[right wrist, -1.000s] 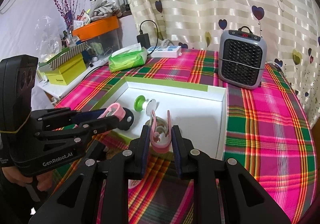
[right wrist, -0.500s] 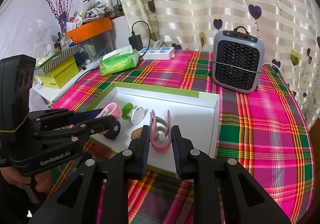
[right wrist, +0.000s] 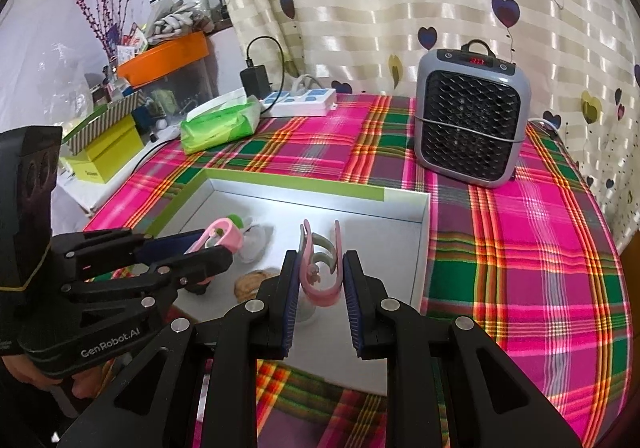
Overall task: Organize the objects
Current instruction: 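Lower the pink clips into the box and open both tools, then pull both tools back from the box toward the walnut and white roll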
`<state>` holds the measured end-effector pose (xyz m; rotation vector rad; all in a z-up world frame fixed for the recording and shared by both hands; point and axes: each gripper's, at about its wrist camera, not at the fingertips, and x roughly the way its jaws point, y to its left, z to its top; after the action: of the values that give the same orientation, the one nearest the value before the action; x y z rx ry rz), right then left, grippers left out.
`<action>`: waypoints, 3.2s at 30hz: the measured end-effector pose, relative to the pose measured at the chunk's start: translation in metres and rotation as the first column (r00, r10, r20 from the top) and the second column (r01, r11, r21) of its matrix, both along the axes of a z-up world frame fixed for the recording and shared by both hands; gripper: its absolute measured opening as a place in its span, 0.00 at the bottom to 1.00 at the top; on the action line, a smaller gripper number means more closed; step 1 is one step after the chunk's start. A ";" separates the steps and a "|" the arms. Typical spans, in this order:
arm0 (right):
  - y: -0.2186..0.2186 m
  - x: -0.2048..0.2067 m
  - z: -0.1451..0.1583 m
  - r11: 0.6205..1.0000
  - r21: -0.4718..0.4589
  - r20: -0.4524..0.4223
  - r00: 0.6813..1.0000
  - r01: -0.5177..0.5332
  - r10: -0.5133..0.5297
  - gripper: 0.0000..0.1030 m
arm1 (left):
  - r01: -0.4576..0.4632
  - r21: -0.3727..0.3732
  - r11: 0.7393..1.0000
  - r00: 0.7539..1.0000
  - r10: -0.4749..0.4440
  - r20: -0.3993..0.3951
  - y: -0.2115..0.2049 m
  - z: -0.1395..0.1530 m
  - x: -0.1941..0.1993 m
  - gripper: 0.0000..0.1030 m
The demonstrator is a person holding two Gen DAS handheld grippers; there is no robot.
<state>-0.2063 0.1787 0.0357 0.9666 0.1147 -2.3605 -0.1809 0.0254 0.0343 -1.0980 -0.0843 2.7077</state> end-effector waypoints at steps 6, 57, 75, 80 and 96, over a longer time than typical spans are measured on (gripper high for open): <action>-0.004 -0.008 -0.003 1.000 0.006 0.011 1.000 0.003 -0.003 0.22 | 0.006 0.005 1.000 1.000 -0.006 -0.001 0.006 0.002 -0.018 0.20; -0.001 -0.018 -0.024 0.997 0.069 0.049 0.998 0.038 -0.041 0.23 | 0.049 -0.030 0.998 0.998 -0.048 0.045 0.026 -0.011 -0.044 0.22; 0.001 0.016 -0.001 0.999 0.036 0.001 1.000 0.025 -0.025 0.28 | 0.031 -0.032 0.999 1.000 -0.030 0.005 0.023 0.008 -0.004 0.22; 0.001 0.027 0.003 1.000 0.021 -0.004 1.000 0.014 -0.014 0.28 | 0.022 -0.032 0.999 1.000 -0.022 -0.011 0.021 0.014 0.012 0.22; 0.000 0.067 0.008 1.000 0.009 -0.008 1.000 -0.014 0.014 0.28 | 0.002 -0.028 1.000 1.000 -0.003 -0.032 0.017 0.021 0.057 0.22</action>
<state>-0.1391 0.1782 0.0442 0.9583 0.1347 -2.3534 -0.1244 0.0427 0.0556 -1.0619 -0.0405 2.7311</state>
